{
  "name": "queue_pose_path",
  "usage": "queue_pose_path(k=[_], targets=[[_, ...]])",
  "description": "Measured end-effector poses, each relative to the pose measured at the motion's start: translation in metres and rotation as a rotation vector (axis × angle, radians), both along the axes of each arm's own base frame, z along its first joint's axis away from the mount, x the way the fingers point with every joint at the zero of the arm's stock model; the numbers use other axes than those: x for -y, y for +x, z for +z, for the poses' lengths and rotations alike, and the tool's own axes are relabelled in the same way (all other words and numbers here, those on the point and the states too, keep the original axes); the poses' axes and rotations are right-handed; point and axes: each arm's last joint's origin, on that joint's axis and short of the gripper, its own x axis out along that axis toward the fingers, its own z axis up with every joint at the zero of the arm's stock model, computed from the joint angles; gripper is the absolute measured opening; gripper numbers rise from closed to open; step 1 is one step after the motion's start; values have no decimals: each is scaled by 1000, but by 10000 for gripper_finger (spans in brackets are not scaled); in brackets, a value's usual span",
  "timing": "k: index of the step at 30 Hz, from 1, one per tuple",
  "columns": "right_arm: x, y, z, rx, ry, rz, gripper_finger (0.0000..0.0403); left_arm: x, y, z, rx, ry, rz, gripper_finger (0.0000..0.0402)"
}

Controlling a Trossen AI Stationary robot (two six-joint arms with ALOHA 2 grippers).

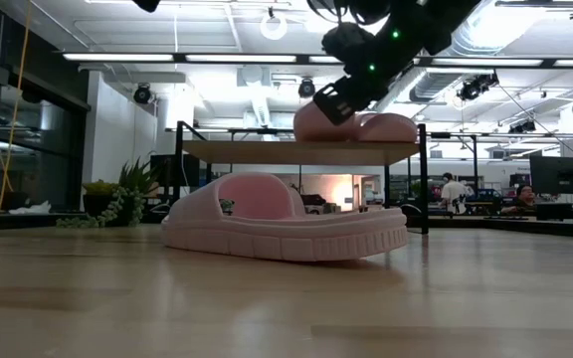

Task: Pick and place slides into the shelf
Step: Put the pink slide on the shelf

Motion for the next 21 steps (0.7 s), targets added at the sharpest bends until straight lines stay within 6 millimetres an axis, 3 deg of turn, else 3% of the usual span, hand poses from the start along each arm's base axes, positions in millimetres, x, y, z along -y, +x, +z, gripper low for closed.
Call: queue_pose_path(k=[7,21], targets=[[-8,-1,1,-41,-47,-20,0,0,0,0,0,0,0,170],[-5,0,1,-16,-19,-1,0,0,0,0,0,-1,1,170]])
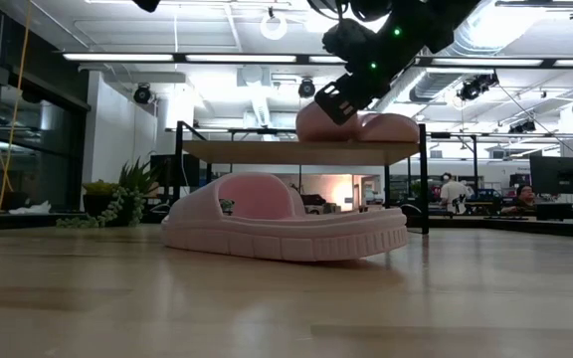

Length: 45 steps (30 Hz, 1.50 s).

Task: Pick and place slides into the shelf
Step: Put the pink slide on the shelf

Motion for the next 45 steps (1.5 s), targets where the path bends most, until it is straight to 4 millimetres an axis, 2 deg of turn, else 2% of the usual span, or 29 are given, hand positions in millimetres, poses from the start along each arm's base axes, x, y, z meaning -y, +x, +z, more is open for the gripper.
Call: queue_pose_path(k=[25,28,38,45], targets=[[-1,-5,-8,-27,63,25,3,0,0,0,0,0,0,170],[-1,-5,-8,-42,59,30,17,0,0,0,0,-1,0,170],[-1,-5,-9,-47,54,24,106,0,0,0,0,0,0,170],[-3,-6,-7,-82,14,5,118,0,0,0,0,-1,0,170]])
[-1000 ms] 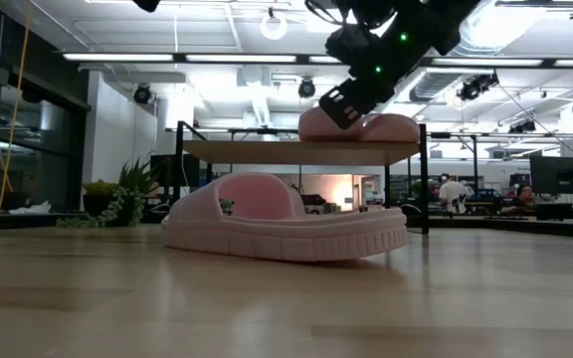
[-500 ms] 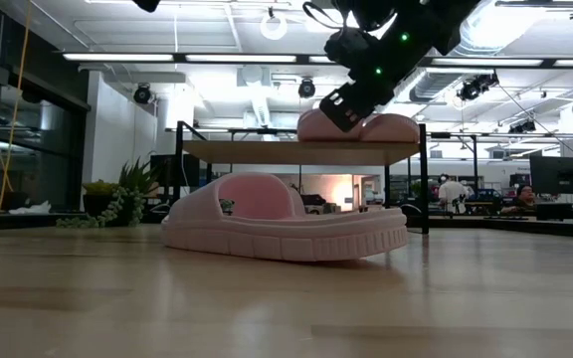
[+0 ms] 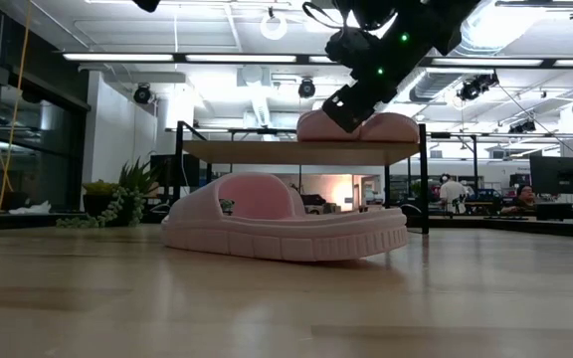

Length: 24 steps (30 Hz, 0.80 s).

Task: Pick and place slides into the shelf
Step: Put the pink slide on the shelf

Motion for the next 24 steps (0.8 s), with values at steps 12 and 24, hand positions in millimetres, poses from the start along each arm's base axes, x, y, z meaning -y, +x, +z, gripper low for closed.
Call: queue_pose_path(k=[12,24], targets=[[-13,-4,10,48,15,41,119,0,0,0,0,0,0,170],[-6,-5,8,59,63,52,119,0,0,0,0,-2,1,170]])
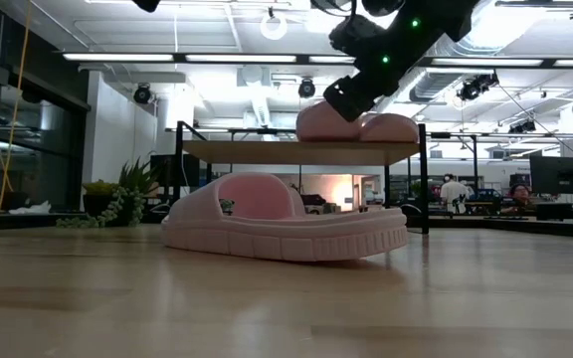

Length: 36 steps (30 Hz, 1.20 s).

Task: Pick and place slides into the shelf
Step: Put the pink slide on the shelf

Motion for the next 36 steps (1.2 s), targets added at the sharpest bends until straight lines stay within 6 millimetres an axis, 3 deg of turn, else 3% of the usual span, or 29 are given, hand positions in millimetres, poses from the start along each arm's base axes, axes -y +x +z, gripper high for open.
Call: queue_pose_path(k=[5,9,17,36], targets=[[20,-10,12,114,199,53,119,0,0,0,0,-2,1,170],[28,-23,17,97,238,18,119,0,0,0,0,-4,2,170],[21,-33,29,102,238,41,119,0,0,0,2,-5,2,170],[18,-32,27,88,285,90,119,0,0,0,1,-17,8,170]])
